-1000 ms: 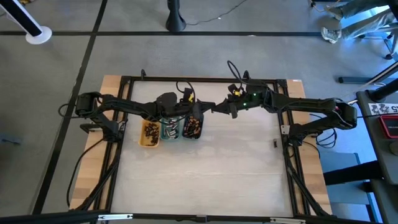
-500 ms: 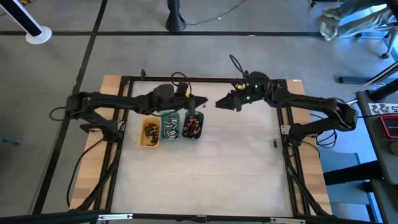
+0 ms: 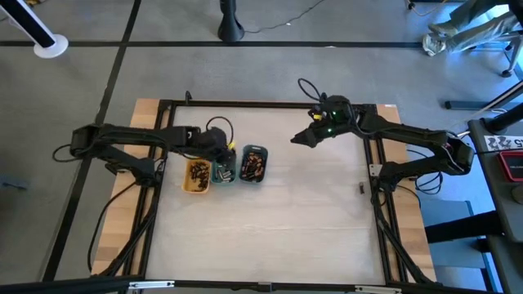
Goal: Sort batteries
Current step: Put the silver battery into the green bin, then put the large black battery into the blue bin
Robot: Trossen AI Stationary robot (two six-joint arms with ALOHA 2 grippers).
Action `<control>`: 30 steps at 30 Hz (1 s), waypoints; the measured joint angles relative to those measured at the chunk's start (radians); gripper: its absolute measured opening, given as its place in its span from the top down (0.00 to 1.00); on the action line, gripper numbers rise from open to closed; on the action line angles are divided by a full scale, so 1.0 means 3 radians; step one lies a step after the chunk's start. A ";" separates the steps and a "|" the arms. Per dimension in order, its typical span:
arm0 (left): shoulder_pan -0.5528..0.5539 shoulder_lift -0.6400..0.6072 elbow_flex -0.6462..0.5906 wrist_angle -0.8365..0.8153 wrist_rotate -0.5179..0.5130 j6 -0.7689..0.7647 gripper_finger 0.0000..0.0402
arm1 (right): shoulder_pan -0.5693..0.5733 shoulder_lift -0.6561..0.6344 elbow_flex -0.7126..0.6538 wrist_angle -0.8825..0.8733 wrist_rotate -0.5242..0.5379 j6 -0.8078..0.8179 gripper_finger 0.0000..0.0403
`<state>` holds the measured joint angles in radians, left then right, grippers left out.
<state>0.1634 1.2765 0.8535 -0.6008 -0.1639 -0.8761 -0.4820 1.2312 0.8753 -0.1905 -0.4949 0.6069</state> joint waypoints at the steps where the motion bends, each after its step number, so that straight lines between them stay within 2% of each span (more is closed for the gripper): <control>1: -0.0014 0.0013 -0.0047 0.0012 0.0000 -0.0106 0.92 | -0.0001 0.0001 0.0000 0.0000 0.0008 -0.0029 0.32; 8: -0.0019 0.0111 -0.0208 0.0096 -0.0084 -0.0562 0.91 | -0.0009 0.0001 0.0000 0.0012 0.0089 -0.0076 0.32; 13: -0.0021 0.0138 -0.0208 0.0102 -0.0102 -0.0561 0.84 | -0.0009 0.0003 0.0000 0.0008 0.0115 -0.0132 0.32; 21: -0.0019 0.0139 -0.0208 0.0144 -0.0104 -0.0469 0.78 | -0.0009 0.0003 0.0000 -0.0030 0.0169 -0.0237 0.32; 25: -0.0019 0.0139 -0.0208 0.0187 -0.0104 -0.0446 0.75 | -0.0010 0.0008 0.0002 -0.0232 -0.0111 -0.0265 0.32; 30: -0.0020 0.0139 -0.0208 0.0427 -0.0156 -0.0297 0.72 | 0.0063 0.0013 0.0003 -0.0999 -0.0063 -0.0266 0.32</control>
<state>0.1575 1.3182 0.7910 -0.4728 -0.2108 -0.9651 -0.4632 1.2352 0.8761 -0.4904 -0.5139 0.5270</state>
